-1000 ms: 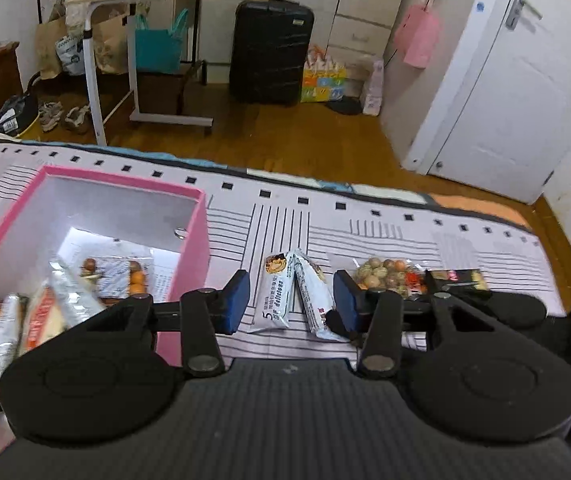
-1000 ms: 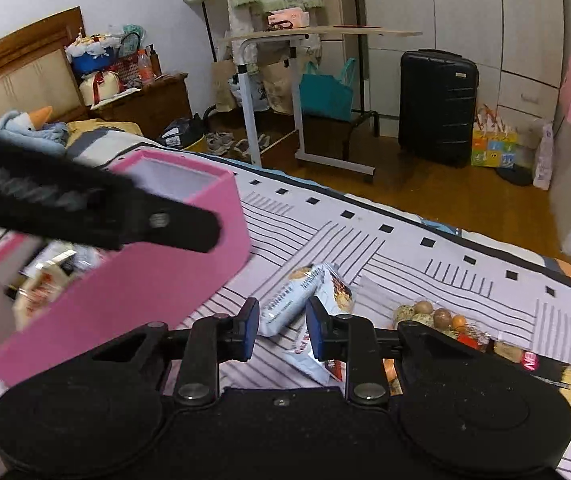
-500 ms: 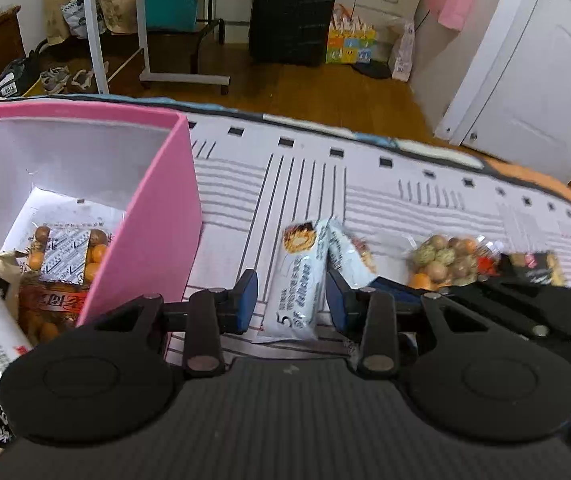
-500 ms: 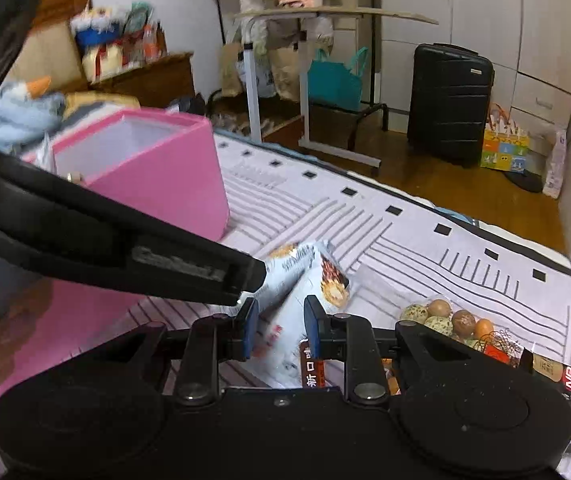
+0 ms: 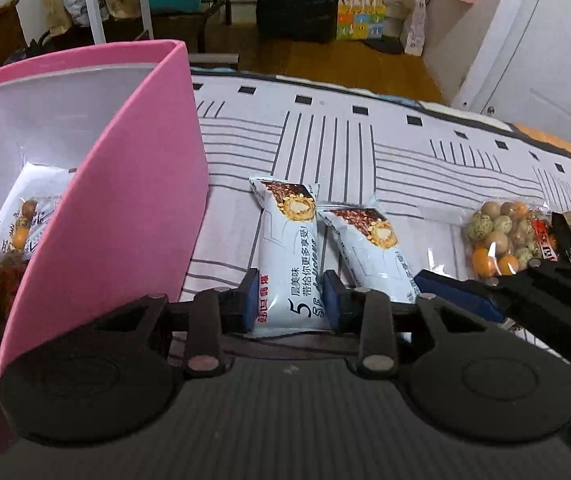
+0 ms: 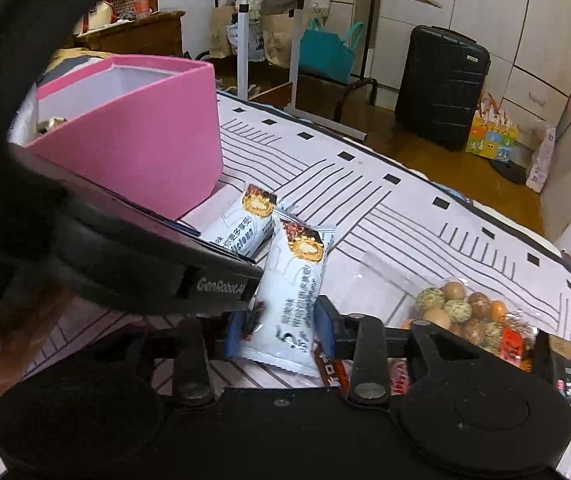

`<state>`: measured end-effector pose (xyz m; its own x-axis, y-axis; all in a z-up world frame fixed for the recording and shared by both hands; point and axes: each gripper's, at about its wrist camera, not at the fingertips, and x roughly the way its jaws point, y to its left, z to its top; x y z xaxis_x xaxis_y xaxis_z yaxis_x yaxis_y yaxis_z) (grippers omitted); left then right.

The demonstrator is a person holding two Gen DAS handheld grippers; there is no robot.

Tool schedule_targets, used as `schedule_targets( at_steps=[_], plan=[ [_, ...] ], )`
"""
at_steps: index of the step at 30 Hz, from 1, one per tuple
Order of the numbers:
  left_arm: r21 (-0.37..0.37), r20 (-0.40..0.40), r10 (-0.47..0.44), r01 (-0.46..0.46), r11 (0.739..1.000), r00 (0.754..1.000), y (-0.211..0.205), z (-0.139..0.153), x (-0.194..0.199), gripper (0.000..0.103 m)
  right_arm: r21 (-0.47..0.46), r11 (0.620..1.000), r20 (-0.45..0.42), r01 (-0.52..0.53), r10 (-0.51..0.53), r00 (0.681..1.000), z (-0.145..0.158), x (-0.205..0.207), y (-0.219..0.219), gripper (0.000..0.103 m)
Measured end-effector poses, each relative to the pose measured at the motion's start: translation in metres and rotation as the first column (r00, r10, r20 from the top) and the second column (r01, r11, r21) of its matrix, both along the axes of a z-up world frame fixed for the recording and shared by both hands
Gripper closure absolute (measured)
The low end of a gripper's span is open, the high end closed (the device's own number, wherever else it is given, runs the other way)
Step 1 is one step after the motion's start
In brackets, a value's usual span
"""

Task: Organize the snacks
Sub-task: 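Grasp two more white wafer bars with the left gripper while the right gripper grasps one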

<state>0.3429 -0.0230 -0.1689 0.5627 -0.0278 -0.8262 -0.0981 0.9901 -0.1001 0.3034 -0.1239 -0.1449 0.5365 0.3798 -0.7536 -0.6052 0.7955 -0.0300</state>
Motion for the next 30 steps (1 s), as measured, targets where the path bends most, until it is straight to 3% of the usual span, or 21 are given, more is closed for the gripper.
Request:
schedule_targets(
  at_steps=[3,4,7,16,20,24,30],
  plan=[
    [-0.017,0.006,0.011,-0.011,1.000,1.000,0.001,0.000,-0.003,0.075,-0.006,1.000,0.019,0.014,-0.014,1.000,-0.005,0.002,0.005,0.059],
    [-0.022,0.006,0.013,-0.013,1.000,1.000,0.002,0.000,-0.003,0.076,-0.011,1.000,0.026,0.018,-0.017,1.000,-0.004,0.002,0.005,0.066],
    [-0.053,-0.006,0.014,-0.015,0.999,1.000,0.004,0.004,-0.007,0.076,0.021,0.998,0.009,0.064,-0.064,0.998,0.001,0.002,0.001,0.072],
    [-0.102,0.005,-0.031,0.031,0.994,1.000,0.000,0.030,-0.032,0.076,0.064,0.988,-0.025,0.141,-0.140,0.990,0.025,-0.020,-0.012,0.073],
    [-0.129,0.017,-0.061,0.063,0.990,0.998,-0.001,0.048,-0.048,0.076,0.086,0.985,-0.029,0.147,-0.145,0.989,0.042,-0.035,-0.026,0.072],
    [-0.203,0.007,-0.080,0.079,0.976,0.997,0.000,0.064,-0.066,0.076,0.103,0.984,-0.044,0.148,-0.144,0.989,0.055,-0.056,-0.040,0.072],
    [-0.211,-0.010,-0.109,0.105,0.972,0.994,-0.004,0.086,-0.099,0.076,0.113,0.983,-0.065,0.142,-0.135,0.989,0.072,-0.090,-0.056,0.072]
  ],
)
